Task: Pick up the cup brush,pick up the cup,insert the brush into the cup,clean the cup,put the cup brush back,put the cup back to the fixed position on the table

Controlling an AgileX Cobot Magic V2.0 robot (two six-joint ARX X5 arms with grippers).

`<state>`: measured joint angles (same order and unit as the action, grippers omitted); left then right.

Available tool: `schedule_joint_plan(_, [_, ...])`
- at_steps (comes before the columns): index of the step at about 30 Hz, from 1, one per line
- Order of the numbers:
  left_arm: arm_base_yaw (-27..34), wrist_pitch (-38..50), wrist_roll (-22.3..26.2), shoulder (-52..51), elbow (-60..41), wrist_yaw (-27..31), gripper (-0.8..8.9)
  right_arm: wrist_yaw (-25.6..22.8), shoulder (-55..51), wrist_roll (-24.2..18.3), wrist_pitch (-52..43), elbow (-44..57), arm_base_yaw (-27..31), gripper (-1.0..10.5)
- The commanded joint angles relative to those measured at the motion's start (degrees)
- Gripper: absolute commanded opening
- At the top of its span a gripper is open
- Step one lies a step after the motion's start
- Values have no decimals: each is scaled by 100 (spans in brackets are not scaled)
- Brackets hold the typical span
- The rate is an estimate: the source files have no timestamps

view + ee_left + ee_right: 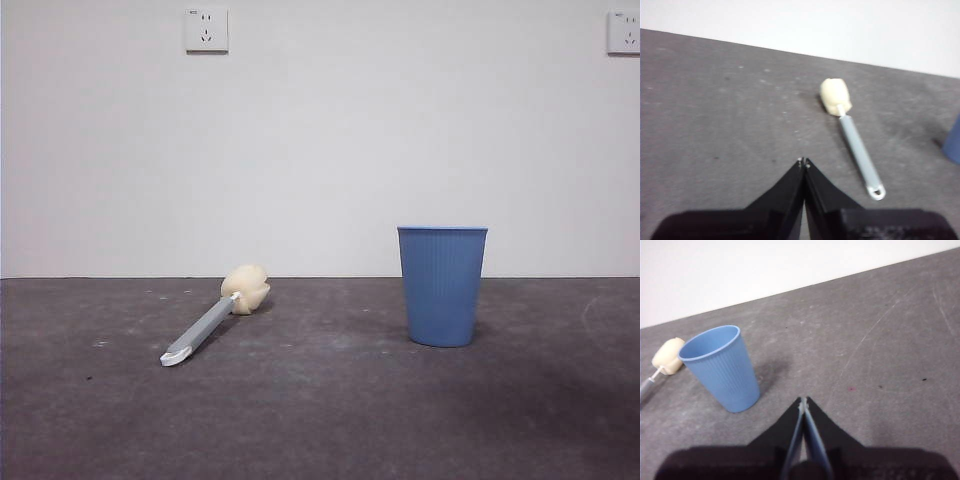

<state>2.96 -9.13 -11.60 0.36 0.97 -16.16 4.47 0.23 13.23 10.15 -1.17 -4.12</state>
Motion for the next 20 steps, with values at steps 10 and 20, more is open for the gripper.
schedule_joint_plan(10, [13, -323, -782, 26, 745, -398, -6, 619, 304, 730, 2, -850, -11, -12])
schedule_joint_plan(20, [13, -1681, -389, 994, 2306, -1381, -6, 1982, 1766, -186, 1827, -2861, -13, -12])
